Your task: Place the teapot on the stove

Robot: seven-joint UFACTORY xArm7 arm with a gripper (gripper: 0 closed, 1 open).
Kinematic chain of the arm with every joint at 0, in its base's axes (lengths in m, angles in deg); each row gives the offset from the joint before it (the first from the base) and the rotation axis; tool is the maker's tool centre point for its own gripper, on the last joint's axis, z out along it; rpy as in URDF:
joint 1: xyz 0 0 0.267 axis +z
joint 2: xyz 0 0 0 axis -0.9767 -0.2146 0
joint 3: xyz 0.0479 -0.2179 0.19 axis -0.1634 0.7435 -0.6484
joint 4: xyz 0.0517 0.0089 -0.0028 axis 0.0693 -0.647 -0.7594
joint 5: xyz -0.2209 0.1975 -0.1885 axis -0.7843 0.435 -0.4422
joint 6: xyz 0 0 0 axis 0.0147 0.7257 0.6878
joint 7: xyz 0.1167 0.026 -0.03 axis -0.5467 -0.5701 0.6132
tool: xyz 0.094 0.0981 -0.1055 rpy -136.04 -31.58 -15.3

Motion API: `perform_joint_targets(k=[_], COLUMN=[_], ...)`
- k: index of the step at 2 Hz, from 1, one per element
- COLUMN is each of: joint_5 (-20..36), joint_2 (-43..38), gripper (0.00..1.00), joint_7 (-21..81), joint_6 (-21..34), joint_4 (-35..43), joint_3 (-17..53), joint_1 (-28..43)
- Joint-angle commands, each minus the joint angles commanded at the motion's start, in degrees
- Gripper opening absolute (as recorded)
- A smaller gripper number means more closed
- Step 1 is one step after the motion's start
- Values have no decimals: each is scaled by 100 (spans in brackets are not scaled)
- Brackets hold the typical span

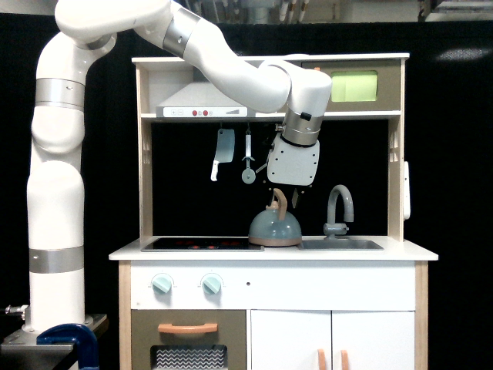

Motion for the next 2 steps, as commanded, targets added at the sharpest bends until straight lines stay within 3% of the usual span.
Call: perform_joint_targets(k=[1, 2], joint_5=[154, -13], joint_2=[-150, 158], gripper=[0, 0], joint_7=[-306, -346], joint_6=[-429, -130], joint_4=[-26, -61], joint_3=[-530, -559], joint_1=[19, -208])
